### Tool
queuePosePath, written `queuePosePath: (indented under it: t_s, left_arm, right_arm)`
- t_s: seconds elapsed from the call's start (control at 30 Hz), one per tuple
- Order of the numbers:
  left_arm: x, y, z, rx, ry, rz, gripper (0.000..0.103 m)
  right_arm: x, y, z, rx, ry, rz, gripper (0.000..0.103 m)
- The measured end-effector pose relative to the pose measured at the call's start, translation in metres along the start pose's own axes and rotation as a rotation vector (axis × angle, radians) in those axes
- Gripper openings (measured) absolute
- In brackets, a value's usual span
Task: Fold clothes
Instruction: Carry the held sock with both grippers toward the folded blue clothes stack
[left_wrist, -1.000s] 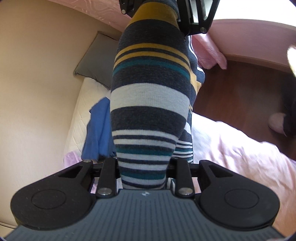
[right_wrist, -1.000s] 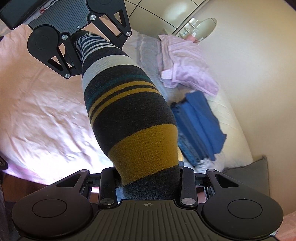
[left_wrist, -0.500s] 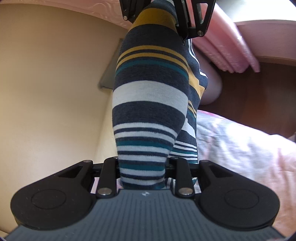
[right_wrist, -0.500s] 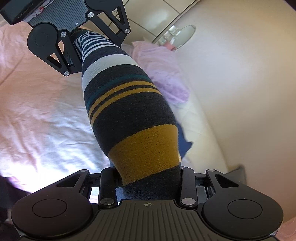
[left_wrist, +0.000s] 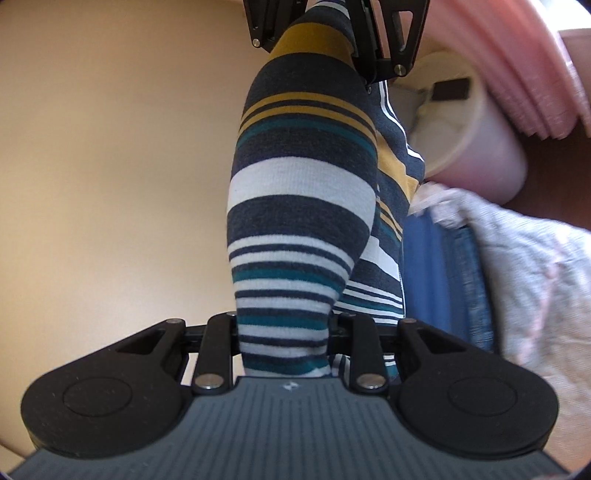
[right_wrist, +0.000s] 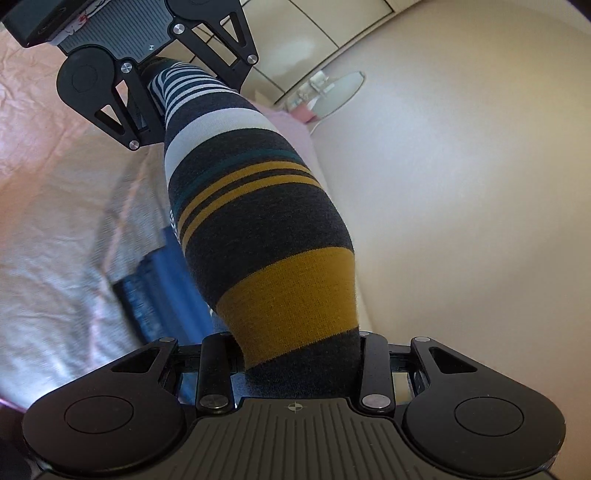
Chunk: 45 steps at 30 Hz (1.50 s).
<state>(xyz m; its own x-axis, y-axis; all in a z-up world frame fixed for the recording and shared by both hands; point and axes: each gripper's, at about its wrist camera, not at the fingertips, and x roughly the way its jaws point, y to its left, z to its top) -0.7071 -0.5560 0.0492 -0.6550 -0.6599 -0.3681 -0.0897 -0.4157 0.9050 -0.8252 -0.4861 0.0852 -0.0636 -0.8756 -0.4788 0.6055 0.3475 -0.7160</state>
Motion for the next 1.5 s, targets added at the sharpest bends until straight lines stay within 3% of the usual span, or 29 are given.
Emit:
queuePosePath:
  t_s: [0.33,0.47,0.6,0.67,0.7,0.8,0.87,1.0,1.1,1.13,1.17,1.33,1.4,1.5]
  left_arm:
    - [0.146,0.032,-0.012,-0.004,0.209,0.067,0.025]
    - [0.198,0.020,-0.022,0.017,0.277,0.133,0.025]
    - [0.248,-0.053,-0.038,0.010,0.337,0.079,0.026]
    - [0.273,-0.103,-0.047,0.026,0.375,0.003,0.026]
    - [0.284,-0.129,-0.052,0.031,0.397,-0.049,0.026]
    - [0.288,-0.153,-0.054,-0.006,0.420,-0.039,0.025]
    - [0.289,-0.166,-0.056,-0.033,0.432,-0.023,0.026]
    - [0.279,-0.158,-0.064,-0.054,0.419,-0.034,0.032]
    - [0.278,-0.148,-0.072,-0.034,0.411,-0.036,0.024]
    - [0.280,-0.143,-0.074,-0.017,0.407,-0.036,0.023]
    - [0.281,-0.136,-0.075,0.003,0.398,-0.034,0.023]
    - [0.289,-0.108,-0.084,0.124,0.319,0.070,0.022]
    - [0.290,-0.116,-0.095,0.118,0.308,0.085,0.022]
    - [0.289,-0.139,-0.105,0.046,0.350,0.048,0.020]
  right_arm:
    - [0.136,-0.101,-0.024,-0.096,-0.163,0.079,0.035]
    - [0.197,-0.127,-0.033,-0.151,-0.228,0.083,0.035]
    - [0.252,-0.103,-0.068,-0.228,-0.291,0.061,0.038]
    - [0.283,-0.075,-0.095,-0.262,-0.301,0.084,0.039]
    - [0.299,-0.056,-0.109,-0.274,-0.279,0.130,0.039]
    - [0.334,-0.011,-0.143,-0.286,-0.201,0.271,0.040]
    - [0.331,0.001,-0.154,-0.273,-0.227,0.234,0.043]
    - [0.318,-0.005,-0.160,-0.237,-0.217,0.229,0.050]
    - [0.310,-0.010,-0.162,-0.213,-0.193,0.225,0.050]
    - [0.308,-0.013,-0.163,-0.196,-0.184,0.228,0.049]
    - [0.307,-0.016,-0.163,-0.163,-0.172,0.233,0.039]
    - [0.296,-0.015,-0.160,-0.059,-0.126,0.218,0.032]
    - [0.294,-0.012,-0.165,-0.046,-0.117,0.210,0.031]
    - [0.291,-0.011,-0.166,-0.079,-0.111,0.211,0.031]
